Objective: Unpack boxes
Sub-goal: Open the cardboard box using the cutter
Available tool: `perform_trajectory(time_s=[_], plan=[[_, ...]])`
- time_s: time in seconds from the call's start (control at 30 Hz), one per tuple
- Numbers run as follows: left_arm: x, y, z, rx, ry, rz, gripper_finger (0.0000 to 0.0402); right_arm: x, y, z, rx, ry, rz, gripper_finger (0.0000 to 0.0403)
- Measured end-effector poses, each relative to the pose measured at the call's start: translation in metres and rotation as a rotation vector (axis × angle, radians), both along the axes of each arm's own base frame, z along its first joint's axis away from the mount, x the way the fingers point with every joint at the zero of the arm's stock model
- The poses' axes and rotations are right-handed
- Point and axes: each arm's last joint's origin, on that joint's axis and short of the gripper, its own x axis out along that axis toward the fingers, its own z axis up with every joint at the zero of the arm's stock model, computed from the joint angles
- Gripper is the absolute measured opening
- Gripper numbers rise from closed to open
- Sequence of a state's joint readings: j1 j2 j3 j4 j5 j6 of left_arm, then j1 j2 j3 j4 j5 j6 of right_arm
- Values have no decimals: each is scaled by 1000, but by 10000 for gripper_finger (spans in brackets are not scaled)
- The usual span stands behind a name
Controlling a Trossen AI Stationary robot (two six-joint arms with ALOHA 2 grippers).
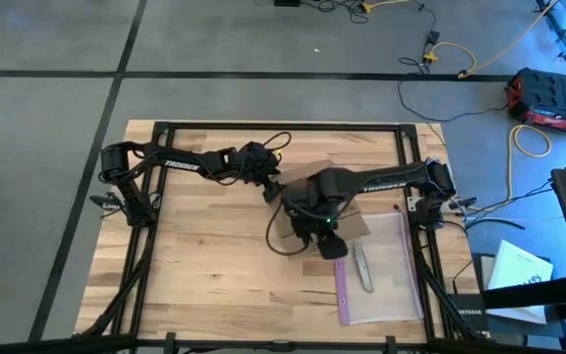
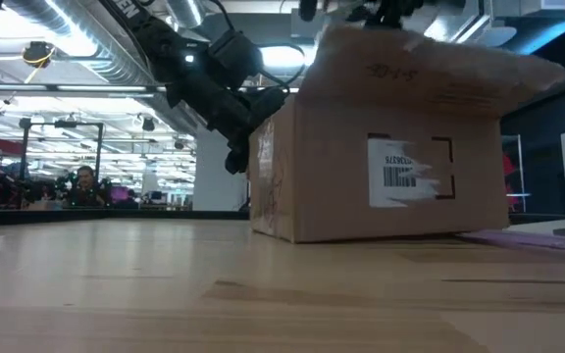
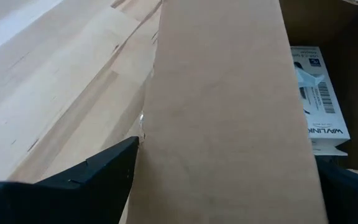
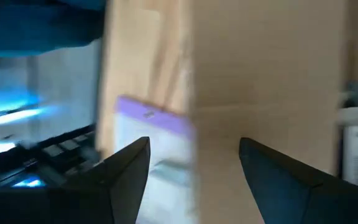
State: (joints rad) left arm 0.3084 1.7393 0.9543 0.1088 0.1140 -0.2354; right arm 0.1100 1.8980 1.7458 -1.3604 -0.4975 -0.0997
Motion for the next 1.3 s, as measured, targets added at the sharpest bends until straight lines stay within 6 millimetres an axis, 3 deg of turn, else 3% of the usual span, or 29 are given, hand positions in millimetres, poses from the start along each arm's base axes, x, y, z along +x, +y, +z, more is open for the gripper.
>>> perform_trajectory(time_s=[0.17, 0.33, 0.47, 0.6, 0.73, 0.97, 1.17, 1.3], plan=[[1, -8, -2, -6, 18, -20, 328, 0, 8, -30, -54, -1, -1, 225], [0, -10, -4, -25, 38, -26, 328, -4, 15, -64, -148, 5, -42, 171], [0, -10, -4, -32, 41, -23, 328, -6, 23, -74, -246, -26, -78, 134], [0, -10, -4, -27, 45, -31, 328, -13, 35, -63, -301, -81, -90, 115], [0, -10, -4, -17, 50, -40, 328, -30, 44, -26, -329, -200, -115, 115], [0, -10, -4, -10, 48, -44, 328, -65, 45, 28, -336, -382, -151, 172], [1, -15, -4, -12, 49, -48, 328, -59, 23, 29, -397, -400, -188, 247], [2, -17, -4, -7, 49, -50, 328, -44, 4, 13, -390, -333, -187, 267]])
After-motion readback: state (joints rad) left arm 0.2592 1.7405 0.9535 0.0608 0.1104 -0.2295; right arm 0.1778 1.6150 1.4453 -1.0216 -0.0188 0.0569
